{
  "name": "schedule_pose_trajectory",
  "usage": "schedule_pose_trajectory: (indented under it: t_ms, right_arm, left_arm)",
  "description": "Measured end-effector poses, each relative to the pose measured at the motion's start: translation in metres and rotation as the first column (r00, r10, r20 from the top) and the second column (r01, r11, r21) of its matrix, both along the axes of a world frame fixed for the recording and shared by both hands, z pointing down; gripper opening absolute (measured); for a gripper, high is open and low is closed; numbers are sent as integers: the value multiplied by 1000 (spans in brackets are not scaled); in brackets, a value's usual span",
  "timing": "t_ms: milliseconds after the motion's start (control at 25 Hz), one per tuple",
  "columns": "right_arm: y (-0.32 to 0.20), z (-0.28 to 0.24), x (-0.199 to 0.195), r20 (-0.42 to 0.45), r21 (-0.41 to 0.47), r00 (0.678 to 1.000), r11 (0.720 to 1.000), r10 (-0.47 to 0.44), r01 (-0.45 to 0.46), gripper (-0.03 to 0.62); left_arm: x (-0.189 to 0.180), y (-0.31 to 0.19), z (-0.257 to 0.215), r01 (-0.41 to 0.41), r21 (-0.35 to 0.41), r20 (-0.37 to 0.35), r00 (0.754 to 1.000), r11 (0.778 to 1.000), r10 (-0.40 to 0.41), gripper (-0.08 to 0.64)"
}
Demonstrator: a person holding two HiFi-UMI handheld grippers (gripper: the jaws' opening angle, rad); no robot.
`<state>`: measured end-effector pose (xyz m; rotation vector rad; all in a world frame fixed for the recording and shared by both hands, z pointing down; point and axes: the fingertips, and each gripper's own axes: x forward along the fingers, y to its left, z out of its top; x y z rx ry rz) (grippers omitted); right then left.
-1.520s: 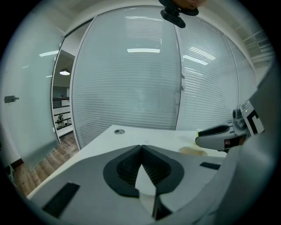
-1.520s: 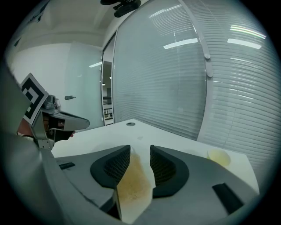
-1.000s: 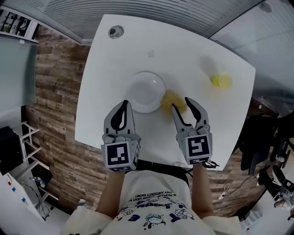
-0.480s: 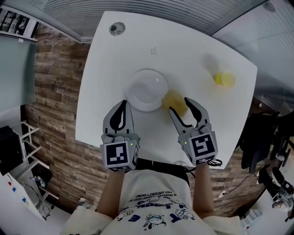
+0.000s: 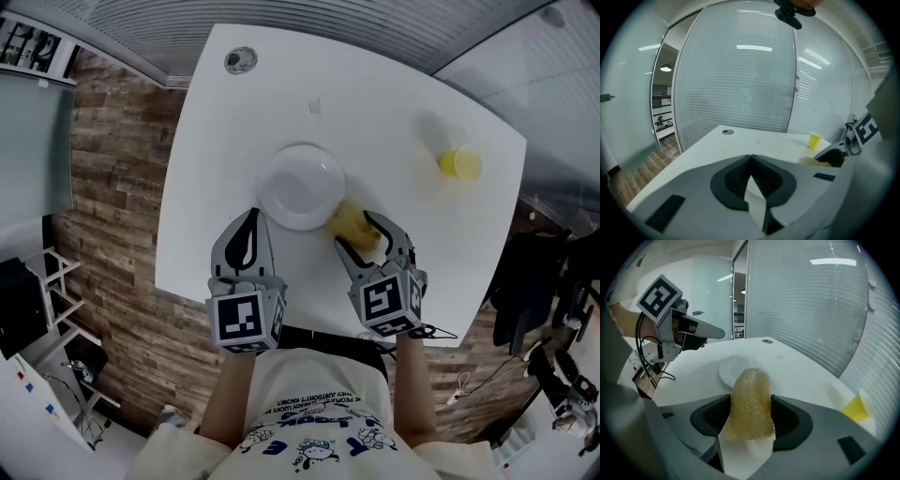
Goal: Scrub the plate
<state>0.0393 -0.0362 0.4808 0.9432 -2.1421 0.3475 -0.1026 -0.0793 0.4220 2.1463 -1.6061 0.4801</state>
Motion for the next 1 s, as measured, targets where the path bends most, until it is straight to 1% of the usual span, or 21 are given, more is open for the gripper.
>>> schedule_pose_trajectory:
  t_ms: [40,120,280,360,440,560,680,800,920,1000]
  right_arm:
    - [0,1,-1,-7,8,1000,1000,4,-4,249]
    - [-2,-2,-1,16,12,999,999,30,-30,249]
    - [-7,-11,1,128,-1,987,995,98,-99,242]
    - [-13,-17,5,199,-8,968,988,151,-152,232]
    - [-18,-27,9,268,-14,941,977,207,-211,221]
    - [-25,-42,17,330,-13,906,961,264,-275,207]
    - [-31,-53,22,354,6,890,951,286,-308,201]
    - [-38,-59,25,358,18,886,946,295,-322,201]
    - [-45,-67,28,347,41,888,942,300,-334,201]
    - [-51,-70,26,331,56,897,943,293,-328,201]
  left_arm:
    - [0,0,1,-1,-1,0,1000,1000,1,31]
    - [1,-1,1,-2,-3,-2,1000,1000,2,31]
    - [3,-2,5,-3,-13,-6,1000,1000,3,31]
    - [4,-3,7,-3,-18,-8,1000,1000,3,31]
    - [3,-4,7,-4,-21,-9,1000,1000,3,31]
    - [0,-4,6,5,-27,-22,1000,1000,-6,31]
    - [-4,-5,9,13,-41,-28,1000,999,-14,31]
    - [-8,-7,17,5,-72,-2,1000,997,-5,31]
    - [-12,-8,19,-5,-99,-4,1000,995,5,32]
    - [-14,-8,20,-17,-113,-12,1000,993,16,32]
